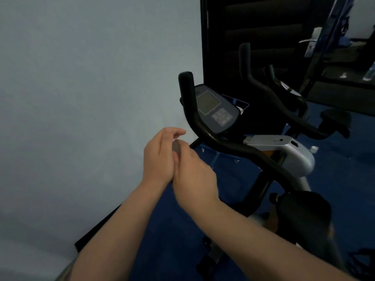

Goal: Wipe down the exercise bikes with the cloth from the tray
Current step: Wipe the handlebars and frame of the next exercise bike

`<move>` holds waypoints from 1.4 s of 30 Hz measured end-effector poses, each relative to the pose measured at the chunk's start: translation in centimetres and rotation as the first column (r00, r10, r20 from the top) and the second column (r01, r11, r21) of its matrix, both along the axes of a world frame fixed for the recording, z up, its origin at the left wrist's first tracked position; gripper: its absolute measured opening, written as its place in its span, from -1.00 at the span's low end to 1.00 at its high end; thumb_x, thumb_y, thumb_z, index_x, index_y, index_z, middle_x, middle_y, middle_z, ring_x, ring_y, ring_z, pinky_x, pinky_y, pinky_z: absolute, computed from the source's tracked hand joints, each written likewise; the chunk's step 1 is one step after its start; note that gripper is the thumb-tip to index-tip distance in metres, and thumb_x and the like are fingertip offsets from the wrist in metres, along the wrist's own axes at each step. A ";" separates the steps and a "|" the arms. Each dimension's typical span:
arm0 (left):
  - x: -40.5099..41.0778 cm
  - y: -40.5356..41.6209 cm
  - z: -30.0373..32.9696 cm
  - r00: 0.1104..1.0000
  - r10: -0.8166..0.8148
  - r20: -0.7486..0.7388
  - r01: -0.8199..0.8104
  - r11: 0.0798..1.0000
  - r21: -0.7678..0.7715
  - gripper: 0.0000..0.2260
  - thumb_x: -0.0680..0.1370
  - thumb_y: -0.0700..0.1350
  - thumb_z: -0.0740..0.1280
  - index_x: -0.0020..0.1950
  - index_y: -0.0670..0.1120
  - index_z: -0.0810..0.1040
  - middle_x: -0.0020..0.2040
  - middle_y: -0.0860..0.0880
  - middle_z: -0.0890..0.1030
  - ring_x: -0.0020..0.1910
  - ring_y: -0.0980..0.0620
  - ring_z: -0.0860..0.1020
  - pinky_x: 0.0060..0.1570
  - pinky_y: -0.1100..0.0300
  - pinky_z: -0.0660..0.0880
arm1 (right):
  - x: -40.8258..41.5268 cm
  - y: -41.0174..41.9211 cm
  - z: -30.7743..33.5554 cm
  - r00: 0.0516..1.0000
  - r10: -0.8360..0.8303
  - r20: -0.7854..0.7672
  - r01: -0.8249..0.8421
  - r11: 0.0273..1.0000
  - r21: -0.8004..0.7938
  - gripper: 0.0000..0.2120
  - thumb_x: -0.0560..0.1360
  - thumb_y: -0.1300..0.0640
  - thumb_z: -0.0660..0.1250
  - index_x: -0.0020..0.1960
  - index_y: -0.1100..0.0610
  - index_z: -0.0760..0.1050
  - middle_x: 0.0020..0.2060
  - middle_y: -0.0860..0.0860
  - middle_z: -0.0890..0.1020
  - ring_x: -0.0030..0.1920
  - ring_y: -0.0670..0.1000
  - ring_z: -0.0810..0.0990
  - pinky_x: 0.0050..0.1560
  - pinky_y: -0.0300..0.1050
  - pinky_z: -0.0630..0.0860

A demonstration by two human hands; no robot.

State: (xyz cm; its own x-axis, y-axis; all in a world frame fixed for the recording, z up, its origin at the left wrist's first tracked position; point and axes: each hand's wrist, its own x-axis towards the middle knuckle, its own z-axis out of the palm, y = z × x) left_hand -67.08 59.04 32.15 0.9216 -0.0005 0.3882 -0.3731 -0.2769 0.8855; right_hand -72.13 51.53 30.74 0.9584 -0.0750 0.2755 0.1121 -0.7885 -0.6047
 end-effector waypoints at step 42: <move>0.8 -0.5 -3.9 0.509 -0.266 0.819 -0.352 0.803 0.480 -0.77 0.50 -0.10 0.23 -0.35 0.00 0.53 -0.51 0.08 0.47 -0.41 0.02 0.44 0.18 0.07 0.20 | -4.2 -5.4 -4.3 0.446 -0.788 -0.425 0.848 0.221 0.481 -0.66 0.59 -0.09 0.17 0.21 0.13 0.38 -0.01 0.04 0.55 -0.16 -0.04 0.48 -0.30 -0.24 0.28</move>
State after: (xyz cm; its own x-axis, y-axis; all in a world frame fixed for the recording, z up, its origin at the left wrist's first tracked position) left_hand -66.23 58.52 28.23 0.1641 -0.4524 0.8766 -0.7881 -0.5946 -0.1593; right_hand -76.36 46.10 26.47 0.2856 -0.9299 -0.2318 -0.4464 0.0850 -0.8908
